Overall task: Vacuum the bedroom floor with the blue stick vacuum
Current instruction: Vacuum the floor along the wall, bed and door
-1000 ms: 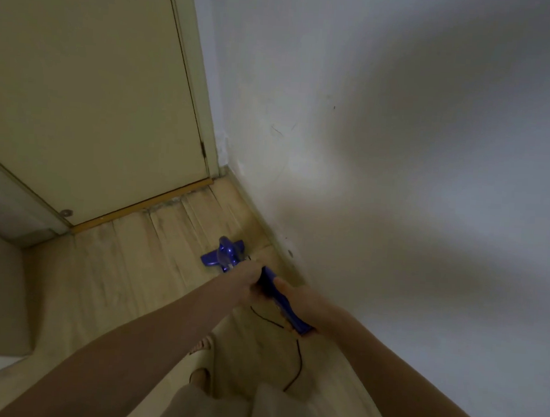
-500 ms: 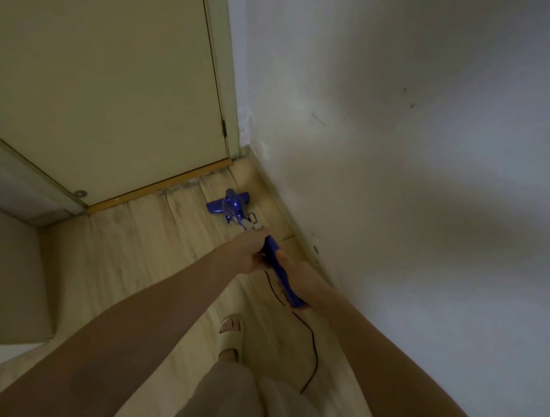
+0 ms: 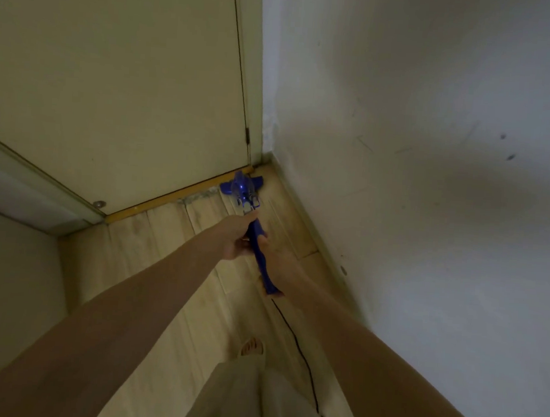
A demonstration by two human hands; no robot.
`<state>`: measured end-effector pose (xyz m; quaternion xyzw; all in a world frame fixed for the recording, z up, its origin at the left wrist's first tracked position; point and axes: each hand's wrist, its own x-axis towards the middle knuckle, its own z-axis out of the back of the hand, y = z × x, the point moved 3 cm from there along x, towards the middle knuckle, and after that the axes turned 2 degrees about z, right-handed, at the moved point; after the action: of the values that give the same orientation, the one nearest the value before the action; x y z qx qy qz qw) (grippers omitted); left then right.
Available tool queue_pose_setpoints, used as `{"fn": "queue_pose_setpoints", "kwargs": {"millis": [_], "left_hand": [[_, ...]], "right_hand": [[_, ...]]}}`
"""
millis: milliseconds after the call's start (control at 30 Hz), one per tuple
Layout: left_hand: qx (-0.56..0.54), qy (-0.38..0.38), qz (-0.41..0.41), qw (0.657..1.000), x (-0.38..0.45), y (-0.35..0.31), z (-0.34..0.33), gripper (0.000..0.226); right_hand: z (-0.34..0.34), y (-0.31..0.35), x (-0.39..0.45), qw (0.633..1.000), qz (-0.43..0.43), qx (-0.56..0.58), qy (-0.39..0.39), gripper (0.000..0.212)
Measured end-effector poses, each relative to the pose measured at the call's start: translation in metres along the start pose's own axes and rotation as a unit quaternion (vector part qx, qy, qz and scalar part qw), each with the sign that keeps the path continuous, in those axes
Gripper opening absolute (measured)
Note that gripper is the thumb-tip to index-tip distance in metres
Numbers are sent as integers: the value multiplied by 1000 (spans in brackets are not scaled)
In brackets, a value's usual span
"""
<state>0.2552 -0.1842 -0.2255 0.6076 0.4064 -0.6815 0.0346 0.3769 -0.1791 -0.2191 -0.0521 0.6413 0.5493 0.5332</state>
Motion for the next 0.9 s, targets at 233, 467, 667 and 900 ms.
{"fn": "queue_pose_setpoints", "kwargs": {"millis": [233, 467, 667, 900], "left_hand": [[-22, -24, 5, 999, -30, 29, 11, 37], [-82, -61, -2, 995, -97, 98, 20, 32], [-142, -77, 2, 987, -153, 164, 33, 39], [-237, -74, 5, 969, -199, 210, 40, 27]], "right_hand": [[-14, -12, -35, 1000, 1, -9, 4, 57], [-32, -54, -96, 998, -10, -33, 52, 66], [-49, -84, -159, 990, 13, -78, 117, 56], [-48, -88, -203, 962, 39, -195, 188, 48]]}}
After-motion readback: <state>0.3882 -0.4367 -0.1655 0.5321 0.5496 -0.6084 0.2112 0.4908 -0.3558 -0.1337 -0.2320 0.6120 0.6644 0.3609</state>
